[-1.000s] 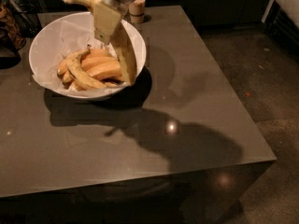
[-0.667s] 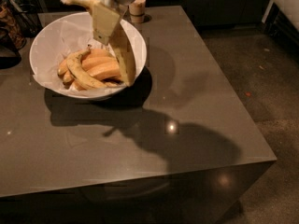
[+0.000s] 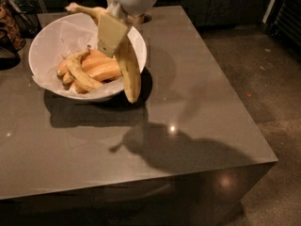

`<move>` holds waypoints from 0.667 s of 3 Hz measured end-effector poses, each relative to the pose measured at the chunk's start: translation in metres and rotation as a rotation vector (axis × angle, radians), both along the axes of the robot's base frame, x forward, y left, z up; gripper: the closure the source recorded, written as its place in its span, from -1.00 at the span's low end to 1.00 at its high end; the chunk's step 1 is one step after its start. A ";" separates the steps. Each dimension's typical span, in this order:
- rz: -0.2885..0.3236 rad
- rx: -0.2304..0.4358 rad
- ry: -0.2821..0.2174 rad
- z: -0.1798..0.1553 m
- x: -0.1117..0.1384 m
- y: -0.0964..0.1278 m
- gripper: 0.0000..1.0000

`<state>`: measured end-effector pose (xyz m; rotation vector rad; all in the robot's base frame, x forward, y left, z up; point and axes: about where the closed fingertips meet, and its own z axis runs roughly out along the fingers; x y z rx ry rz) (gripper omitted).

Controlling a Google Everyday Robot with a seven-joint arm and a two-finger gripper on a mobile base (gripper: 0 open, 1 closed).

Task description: Pick banana from white bowl

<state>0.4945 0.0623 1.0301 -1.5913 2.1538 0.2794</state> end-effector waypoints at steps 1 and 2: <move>-0.051 0.029 0.039 -0.017 -0.022 -0.018 1.00; -0.051 0.029 0.039 -0.017 -0.022 -0.018 1.00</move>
Offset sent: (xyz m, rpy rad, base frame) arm -0.0186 -0.0149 -0.0109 0.0306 0.0282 -0.0437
